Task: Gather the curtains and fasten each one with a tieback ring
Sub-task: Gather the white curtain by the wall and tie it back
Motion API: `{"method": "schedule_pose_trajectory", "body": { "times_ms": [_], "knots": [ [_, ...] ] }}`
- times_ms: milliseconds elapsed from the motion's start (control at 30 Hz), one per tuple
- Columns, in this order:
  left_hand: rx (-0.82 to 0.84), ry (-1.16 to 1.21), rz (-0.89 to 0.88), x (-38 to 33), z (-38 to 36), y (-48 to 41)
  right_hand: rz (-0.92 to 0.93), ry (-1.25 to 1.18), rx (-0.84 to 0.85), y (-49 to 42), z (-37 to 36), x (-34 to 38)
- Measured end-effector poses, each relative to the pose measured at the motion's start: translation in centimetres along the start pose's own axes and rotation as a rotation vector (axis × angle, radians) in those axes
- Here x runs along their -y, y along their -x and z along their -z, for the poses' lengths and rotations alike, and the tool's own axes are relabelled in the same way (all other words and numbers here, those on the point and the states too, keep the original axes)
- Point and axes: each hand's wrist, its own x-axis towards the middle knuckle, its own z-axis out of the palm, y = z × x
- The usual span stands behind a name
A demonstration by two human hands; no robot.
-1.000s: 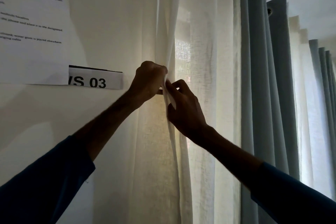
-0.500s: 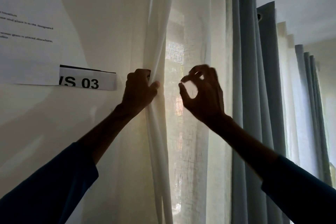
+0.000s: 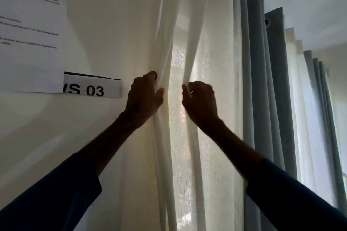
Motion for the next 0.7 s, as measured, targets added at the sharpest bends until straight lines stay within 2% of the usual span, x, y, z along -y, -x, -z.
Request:
{"method": "schedule_pose_trajectory", "body": {
  "times_ms": [167, 367, 467, 567, 700],
  "knots": [
    [0.030, -0.014, 0.001, 0.6, 0.4, -0.2, 0.156, 0.041, 0.081, 0.9, -1.7, 4.4],
    [0.000, -0.017, -0.036, 1.0, 1.7, 0.2, 0.362, -0.014, -0.004, 1.0, -0.3, 7.3],
    [0.016, 0.001, -0.016, 0.0, 1.6, 0.8, 0.360, 0.042, -0.023, 1.0, 0.9, 5.6],
    [0.065, 0.100, -0.005, -2.1, 1.3, 1.7, 0.306, 0.206, 0.083, 2.6, 1.2, 3.5],
    [0.096, 0.198, -0.050, -3.7, 1.1, 3.8, 0.289, 0.230, 0.131, 4.4, 1.5, 2.5]
  ]
}}
